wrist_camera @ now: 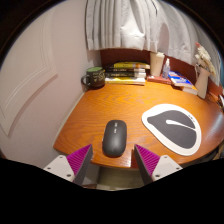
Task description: Arrange mouse
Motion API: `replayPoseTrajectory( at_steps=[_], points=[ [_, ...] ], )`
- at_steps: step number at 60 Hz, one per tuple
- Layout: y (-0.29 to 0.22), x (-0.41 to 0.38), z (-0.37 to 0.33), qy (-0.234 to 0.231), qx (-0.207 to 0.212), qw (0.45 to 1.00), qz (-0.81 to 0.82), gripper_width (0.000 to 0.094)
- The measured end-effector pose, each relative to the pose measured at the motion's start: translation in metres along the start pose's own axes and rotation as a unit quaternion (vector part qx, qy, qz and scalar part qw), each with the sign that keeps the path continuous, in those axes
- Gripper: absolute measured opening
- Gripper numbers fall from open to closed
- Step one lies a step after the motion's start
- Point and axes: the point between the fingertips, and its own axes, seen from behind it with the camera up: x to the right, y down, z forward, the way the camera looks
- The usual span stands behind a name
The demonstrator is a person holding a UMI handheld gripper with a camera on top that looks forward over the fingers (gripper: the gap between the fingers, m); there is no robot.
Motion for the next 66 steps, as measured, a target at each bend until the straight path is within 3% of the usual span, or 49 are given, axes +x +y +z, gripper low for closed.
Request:
replayPoseTrajectory(
  at_steps=[8, 15, 19, 30, 42, 47, 59, 66],
  points=[
    [-0.016, -0.002, 0.031, 0.014, -0.002, 1.0, 0.002, 0.0798],
    [-0.027, 0.001, 0.044, 0.03, -0.008, 0.999, -0.008, 0.0637],
    [-0.03, 0.006, 0.048, 0.041, -0.01, 0.999, 0.002, 0.0486],
    [-0.027, 0.007, 0.049, 0.038, -0.047, 0.998, -0.005, 0.0344],
    [-0.043, 0.003, 0.041, 0.013, -0.068, 0.997, -0.026, 0.0341],
    [-0.091, 0.003, 0.014, 0.0, -0.03, 0.999, -0.031, 0.0342],
    [-0.238, 0.056, -0.077, 0.026, 0.095, 0.994, -0.041, 0.0342],
    [-0.276, 0.112, -0.11, 0.052, 0.136, 0.989, -0.032, 0.0341]
  ],
)
